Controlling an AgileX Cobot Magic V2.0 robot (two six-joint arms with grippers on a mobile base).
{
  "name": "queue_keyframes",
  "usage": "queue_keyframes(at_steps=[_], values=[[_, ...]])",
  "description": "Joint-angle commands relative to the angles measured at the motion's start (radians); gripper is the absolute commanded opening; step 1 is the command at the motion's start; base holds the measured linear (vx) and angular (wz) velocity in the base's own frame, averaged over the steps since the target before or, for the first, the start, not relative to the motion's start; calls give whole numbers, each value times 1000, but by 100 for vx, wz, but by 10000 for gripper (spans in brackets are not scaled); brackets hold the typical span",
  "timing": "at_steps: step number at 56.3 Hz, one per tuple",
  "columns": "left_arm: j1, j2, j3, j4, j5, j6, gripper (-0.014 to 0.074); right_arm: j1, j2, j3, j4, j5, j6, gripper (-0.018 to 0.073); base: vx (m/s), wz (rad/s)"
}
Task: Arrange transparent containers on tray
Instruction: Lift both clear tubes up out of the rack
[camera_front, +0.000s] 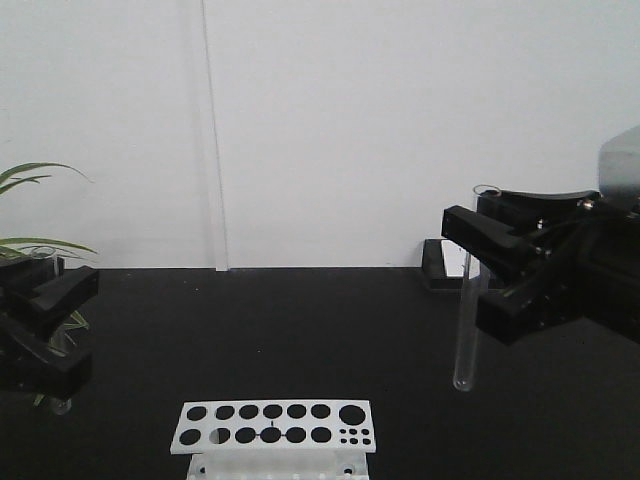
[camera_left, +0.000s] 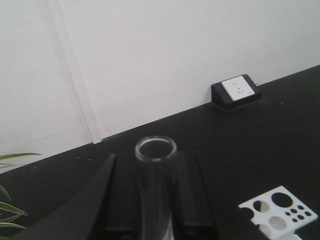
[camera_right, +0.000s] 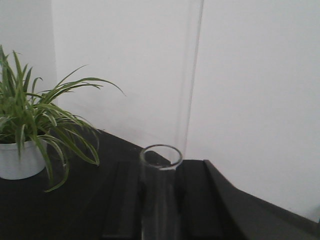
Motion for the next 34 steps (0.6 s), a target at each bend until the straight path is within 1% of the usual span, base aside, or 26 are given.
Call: queue_keyframes(at_steps=[1,3,5,7,15,21,34], values=[[-37,-62,-33,4,-2,6,-3,-2,-70,7,-181,-4,201,-13,0,0],[-48,-81,-33,4,19,15,-3,-2,-94,30,-244,0,259,-13,0,0],[-57,-99,-27,4,35,25,-3,-3,-124,65,-253,9,291,-13,0,0],[-66,-123,-12,2,47,25,-3,-4,-149,94,-253,21,300,-13,0,0],[-83,-222,85,2,48,26,-3,-4,-252,191,-253,88,301,-13,0,0],[-83,-268,144,2,46,18,-3,-4,-303,229,-253,119,301,-13,0,0],[-83,-282,168,3,41,18,-3,-4,-334,237,-253,149,293,-13,0,0]])
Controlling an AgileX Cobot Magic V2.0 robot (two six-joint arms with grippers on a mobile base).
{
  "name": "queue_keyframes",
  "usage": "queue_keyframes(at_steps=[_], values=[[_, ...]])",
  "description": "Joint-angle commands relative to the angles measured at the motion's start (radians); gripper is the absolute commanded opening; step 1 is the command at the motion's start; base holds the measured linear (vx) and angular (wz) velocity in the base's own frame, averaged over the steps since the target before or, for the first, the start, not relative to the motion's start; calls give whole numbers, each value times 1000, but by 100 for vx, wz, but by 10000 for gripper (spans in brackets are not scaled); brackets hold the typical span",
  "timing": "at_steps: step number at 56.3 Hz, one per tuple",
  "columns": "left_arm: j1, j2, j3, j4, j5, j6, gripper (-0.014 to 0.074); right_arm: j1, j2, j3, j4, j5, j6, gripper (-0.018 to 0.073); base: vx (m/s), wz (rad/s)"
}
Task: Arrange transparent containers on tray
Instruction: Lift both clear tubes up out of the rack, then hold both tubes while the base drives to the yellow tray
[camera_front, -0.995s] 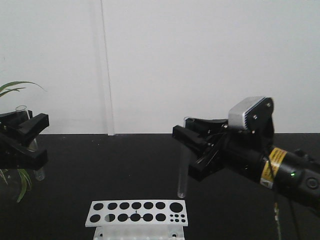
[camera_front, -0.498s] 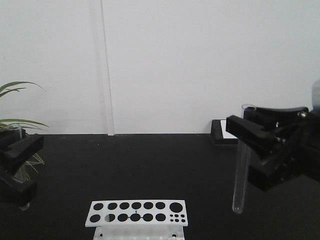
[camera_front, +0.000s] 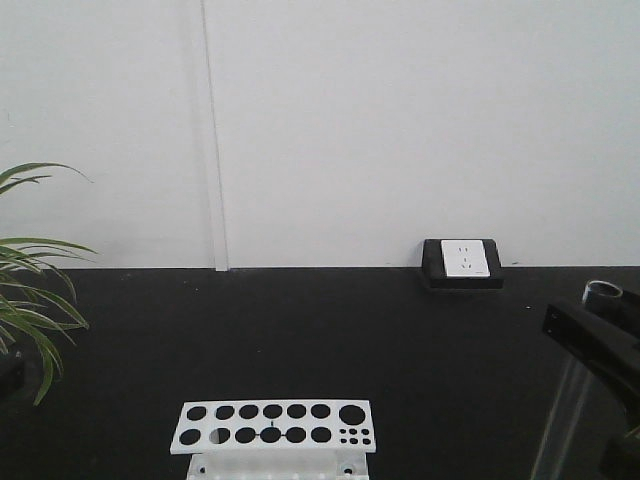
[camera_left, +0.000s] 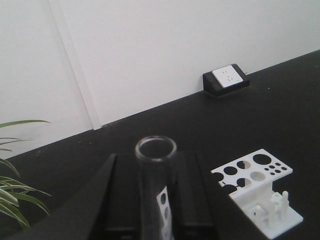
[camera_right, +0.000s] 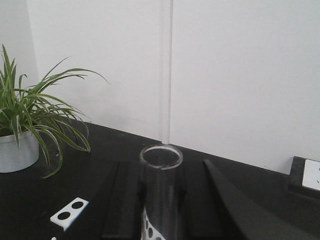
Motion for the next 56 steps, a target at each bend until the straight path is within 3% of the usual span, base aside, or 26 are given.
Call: queue_keyframes(at_steps=[1,56], values=[[-7,-5,-30,5,-65,-6,-3,-4,-7,-29,-32,35,-7,-13,0,0],[-7,-5,-30,5,-64,-5,-3,-4,-7,-29,-32,35,-7,-13,-1,0]])
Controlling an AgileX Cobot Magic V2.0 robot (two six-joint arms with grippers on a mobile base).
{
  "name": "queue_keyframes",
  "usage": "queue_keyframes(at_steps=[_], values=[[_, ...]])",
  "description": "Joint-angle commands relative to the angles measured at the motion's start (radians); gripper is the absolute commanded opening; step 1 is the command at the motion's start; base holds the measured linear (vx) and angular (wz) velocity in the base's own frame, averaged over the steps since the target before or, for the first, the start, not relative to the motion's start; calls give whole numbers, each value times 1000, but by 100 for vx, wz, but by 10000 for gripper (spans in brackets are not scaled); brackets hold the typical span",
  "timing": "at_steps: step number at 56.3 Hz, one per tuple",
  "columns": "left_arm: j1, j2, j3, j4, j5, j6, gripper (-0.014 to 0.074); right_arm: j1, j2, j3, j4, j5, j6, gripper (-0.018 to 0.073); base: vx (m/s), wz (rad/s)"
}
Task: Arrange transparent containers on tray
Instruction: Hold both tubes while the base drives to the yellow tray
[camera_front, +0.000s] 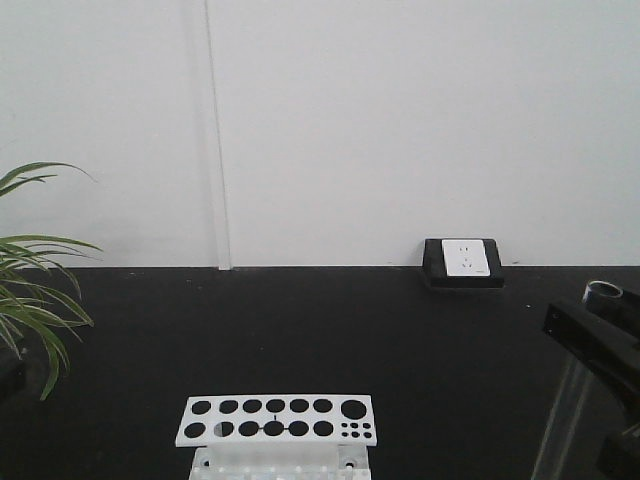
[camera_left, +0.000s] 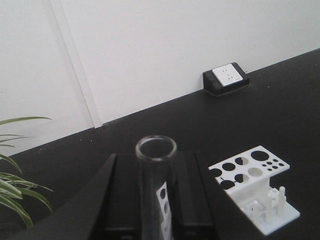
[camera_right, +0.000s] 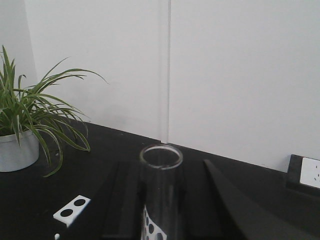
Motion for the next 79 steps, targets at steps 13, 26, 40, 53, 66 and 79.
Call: queue_keyframes(at_steps=[13,26,40,53,66,79], values=[[-7,-3,-31,5,-62,-4,-3,-4,-7,-30,-32,26,-6,-13,-13,3],[-7,-3,-31,5,-62,-4,-3,-4,-7,-30,-32,26,-6,-13,-25,3],[-7,-3,-31,5,-62,-4,-3,-4,-7,-30,-32,27,-6,-13,-27,0],[-7,-3,-31,5,-61,-4,-3,-4,-7,-30,-32,27,-6,-13,-30,4],[-7,-3,-31,5,-61,-4,-3,-4,-7,-30,-32,27,-6,-13,-32,21],[-7,-3,-31,5,-59,-4,-3,-4,-7,-30,-32,27,-6,-13,-34,32]])
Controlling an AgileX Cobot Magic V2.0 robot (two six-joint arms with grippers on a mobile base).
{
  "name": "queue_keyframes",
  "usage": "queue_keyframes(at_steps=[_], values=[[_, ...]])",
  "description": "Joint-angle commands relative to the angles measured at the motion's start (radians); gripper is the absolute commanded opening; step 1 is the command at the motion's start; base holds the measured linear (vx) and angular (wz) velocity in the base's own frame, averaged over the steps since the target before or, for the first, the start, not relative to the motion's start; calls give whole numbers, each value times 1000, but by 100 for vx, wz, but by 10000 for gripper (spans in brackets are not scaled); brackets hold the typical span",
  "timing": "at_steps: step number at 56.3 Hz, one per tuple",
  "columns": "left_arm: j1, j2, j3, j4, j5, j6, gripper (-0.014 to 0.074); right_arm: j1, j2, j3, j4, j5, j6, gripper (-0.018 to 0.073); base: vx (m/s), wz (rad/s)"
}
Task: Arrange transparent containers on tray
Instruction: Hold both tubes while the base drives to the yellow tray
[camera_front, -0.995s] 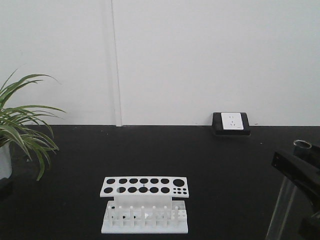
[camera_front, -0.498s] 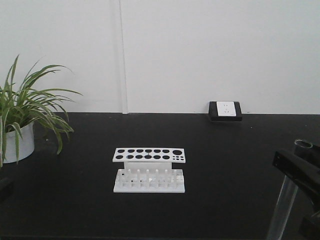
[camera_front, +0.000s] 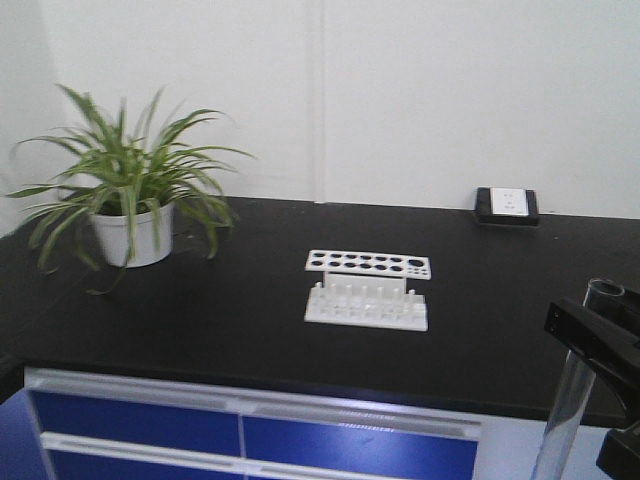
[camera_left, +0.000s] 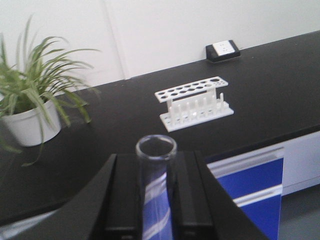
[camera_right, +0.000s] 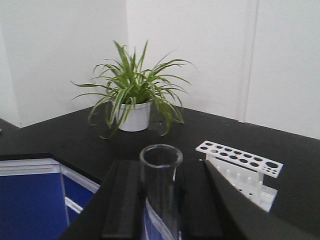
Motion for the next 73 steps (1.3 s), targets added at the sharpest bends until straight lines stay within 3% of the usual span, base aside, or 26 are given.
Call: queue_keyframes(at_steps=[1,73], values=[[-7,-1,-31,5,-60,-4,-3,-4,-7,-30,-32,21,-6,-13,-34,35],[-7,-1,-31,5,-59,-4,-3,-4,-7,-30,-32,24,-6,-13,-31,43]])
